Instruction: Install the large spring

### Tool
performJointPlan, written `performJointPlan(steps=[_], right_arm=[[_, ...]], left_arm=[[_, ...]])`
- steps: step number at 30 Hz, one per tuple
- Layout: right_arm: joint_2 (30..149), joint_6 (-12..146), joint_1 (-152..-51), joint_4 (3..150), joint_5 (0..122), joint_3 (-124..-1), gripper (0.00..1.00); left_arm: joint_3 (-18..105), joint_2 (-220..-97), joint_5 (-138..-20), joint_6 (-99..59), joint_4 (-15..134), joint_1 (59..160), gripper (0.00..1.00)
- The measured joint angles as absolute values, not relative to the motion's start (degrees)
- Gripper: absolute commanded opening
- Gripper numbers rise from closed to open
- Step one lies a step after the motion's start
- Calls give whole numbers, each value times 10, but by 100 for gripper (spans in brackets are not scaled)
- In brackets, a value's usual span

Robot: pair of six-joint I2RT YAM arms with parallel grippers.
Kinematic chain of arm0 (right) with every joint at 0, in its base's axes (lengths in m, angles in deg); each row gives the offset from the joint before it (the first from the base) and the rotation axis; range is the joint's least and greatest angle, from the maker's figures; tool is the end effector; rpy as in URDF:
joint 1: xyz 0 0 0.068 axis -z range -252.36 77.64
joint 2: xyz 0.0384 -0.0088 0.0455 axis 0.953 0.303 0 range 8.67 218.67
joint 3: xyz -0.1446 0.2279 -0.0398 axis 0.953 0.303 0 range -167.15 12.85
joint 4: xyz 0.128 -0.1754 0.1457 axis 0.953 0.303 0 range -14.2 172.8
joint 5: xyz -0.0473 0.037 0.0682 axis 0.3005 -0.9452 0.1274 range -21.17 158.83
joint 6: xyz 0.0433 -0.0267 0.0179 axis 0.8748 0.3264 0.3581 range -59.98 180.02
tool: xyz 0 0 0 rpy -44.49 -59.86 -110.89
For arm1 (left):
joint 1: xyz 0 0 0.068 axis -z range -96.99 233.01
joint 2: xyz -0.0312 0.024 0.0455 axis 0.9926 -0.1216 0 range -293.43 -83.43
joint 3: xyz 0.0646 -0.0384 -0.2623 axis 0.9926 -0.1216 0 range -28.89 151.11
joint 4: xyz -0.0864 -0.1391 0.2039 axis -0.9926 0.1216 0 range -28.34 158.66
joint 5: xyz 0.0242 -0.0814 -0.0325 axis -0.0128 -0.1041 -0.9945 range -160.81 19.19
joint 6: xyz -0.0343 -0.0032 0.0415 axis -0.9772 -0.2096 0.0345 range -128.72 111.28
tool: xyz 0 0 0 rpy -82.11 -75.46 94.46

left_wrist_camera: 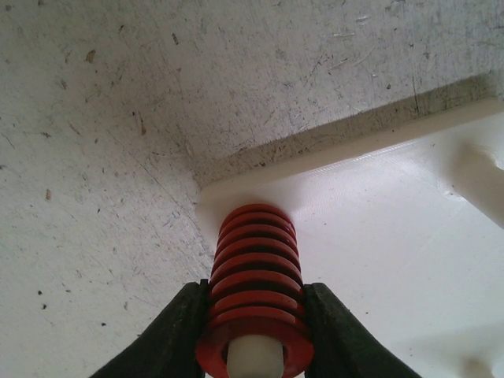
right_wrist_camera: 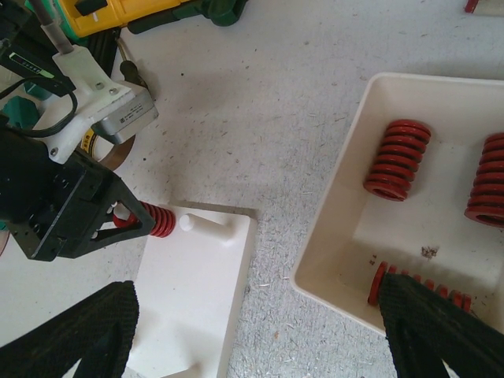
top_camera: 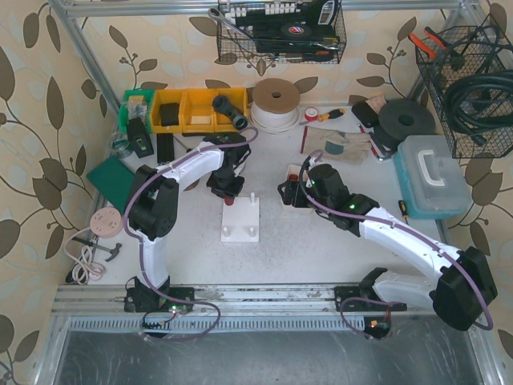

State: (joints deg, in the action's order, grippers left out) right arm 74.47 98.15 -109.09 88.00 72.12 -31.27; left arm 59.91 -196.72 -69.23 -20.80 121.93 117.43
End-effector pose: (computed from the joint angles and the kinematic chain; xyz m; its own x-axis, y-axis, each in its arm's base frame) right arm 0.2035 0.1495 0.2585 -0.6966 0.2494 -0.6727 -0.1636 0.8577 0.4875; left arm 0.3160 -0.2152 0.1999 -0.9211 0.3774 -0.0951 0.3784 0.9256 0.0079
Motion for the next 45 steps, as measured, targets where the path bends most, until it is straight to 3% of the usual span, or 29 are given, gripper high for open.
performJointPlan(steps=[6,11,14,29,40,45], right_arm=[[745,981,-1091,880,720,-313,84],[745,981,-1091,880,718,-313,84],[745,981,-1091,879,718,-311,84],[744,981,-1090,876,716,-310,84],[739,995,-1073,878,711,-307,84],[739,1006,-1060,891,705,-306,82]], left_arm=[[599,-1967,-692,-210,1216,1171,47],[599,-1967,-693,-212,1213,1171,68],[599,-1964,-694,-213,1210,1171,74],[621,-1893,-657,-219,1210,1171,79],[368,-1553,-727,-300,987,1129,83],[337,-1525,-786,-342,936,1098,79]])
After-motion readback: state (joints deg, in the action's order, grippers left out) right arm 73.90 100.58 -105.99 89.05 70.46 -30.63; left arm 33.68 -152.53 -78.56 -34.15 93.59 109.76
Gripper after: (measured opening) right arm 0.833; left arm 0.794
